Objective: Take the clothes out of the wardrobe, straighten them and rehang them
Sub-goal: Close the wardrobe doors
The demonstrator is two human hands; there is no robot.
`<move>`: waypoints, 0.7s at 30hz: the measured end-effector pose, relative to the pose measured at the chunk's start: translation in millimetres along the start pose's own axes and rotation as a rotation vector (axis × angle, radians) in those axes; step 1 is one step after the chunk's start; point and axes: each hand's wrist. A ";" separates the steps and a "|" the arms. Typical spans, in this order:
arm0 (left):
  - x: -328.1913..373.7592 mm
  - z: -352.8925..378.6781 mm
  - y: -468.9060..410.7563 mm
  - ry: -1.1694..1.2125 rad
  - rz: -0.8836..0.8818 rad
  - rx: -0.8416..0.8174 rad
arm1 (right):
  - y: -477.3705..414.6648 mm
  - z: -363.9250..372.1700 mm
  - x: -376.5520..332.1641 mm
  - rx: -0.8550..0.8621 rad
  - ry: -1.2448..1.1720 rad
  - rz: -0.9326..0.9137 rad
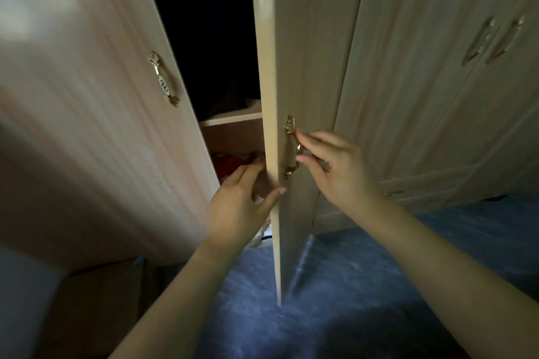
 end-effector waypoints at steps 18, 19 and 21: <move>-145.7 -8.9 -118.3 -0.112 -0.111 0.279 | -134.0 131.8 48.2 -0.068 0.123 -0.045; -153.4 -7.8 -126.1 -0.124 -0.109 0.301 | -138.4 139.7 52.7 -0.061 0.146 -0.049; -167.9 -4.7 -140.3 -0.149 -0.099 0.330 | -146.1 153.0 61.8 -0.047 0.186 -0.053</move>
Point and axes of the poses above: each hand's wrist, its own y-axis away from the middle knuckle, its own z-axis out of the palm, x = y × z, and after that the axes turned 11 degrees about -y, right-handed
